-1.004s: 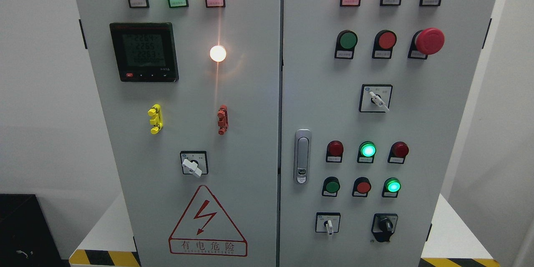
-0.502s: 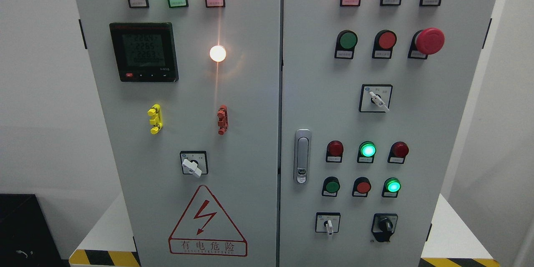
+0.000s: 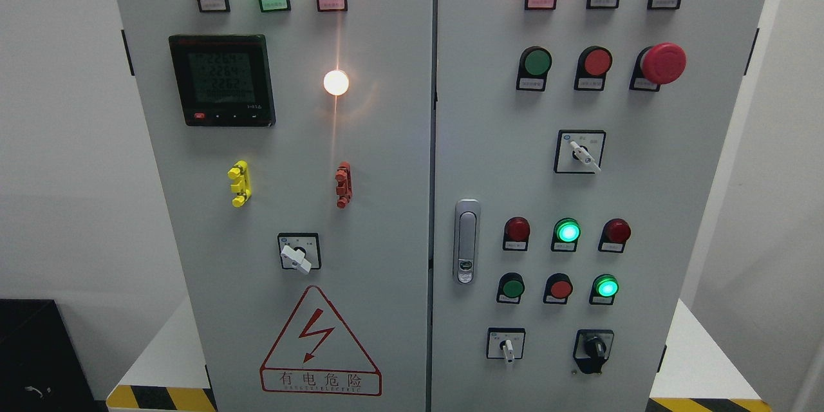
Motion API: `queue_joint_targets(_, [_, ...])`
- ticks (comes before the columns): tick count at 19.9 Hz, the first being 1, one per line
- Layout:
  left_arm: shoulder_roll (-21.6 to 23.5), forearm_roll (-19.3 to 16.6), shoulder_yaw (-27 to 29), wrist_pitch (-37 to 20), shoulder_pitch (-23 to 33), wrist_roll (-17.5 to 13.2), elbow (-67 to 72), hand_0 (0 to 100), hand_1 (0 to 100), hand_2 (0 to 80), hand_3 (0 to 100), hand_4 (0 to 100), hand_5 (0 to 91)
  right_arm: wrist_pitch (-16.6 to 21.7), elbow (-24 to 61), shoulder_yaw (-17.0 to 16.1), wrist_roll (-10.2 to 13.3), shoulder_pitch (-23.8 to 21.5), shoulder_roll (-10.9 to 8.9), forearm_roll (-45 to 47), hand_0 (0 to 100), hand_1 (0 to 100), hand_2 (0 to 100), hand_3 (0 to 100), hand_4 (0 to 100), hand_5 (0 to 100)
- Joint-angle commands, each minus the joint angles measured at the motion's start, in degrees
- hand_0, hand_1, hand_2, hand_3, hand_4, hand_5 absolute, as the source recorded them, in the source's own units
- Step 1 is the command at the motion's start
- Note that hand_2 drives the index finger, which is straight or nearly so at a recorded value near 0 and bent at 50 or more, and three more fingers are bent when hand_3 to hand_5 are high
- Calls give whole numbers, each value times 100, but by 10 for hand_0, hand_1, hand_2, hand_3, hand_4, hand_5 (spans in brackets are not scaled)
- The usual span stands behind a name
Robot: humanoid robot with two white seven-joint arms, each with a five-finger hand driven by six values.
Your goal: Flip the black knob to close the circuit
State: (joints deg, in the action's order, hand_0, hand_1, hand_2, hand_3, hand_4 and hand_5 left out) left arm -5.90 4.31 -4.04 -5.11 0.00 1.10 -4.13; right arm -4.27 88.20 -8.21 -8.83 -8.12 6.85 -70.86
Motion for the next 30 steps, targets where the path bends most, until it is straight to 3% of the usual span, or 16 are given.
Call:
queue_joint_targets(1, [1, -1, 0, 2, 35, 5, 0, 120, 556, 0, 0, 0, 0, -56, 1366, 13, -75, 249, 45, -402, 0, 0, 950, 1000, 940, 942])
queue_joint_targets(7, [-8, 0, 0, 2, 35, 5, 0, 120, 556, 0, 0, 0, 0, -222, 1428, 13, -321, 714, 45, -762, 0, 0, 959, 1000, 952, 951])
queue_joint_targets(14, [1, -1, 0, 2, 35, 5, 0, 120, 556, 0, 0, 0, 0, -337, 1358, 4, -339, 1241, 45, -947, 0, 0, 962, 1000, 956, 956])
queue_joint_targets(17, [1, -1, 0, 2, 35, 5, 0, 120, 556, 0, 0, 0, 0, -487, 1323, 30, -567, 1488, 45, -965, 0, 0, 963, 1000, 957, 957])
queue_joint_targets(30, [1, -1, 0, 2, 35, -4, 0, 120, 556, 0, 0, 0, 0, -566, 1121, -31, -629, 2033, 80, -1202, 0, 0, 962, 1000, 958, 960])
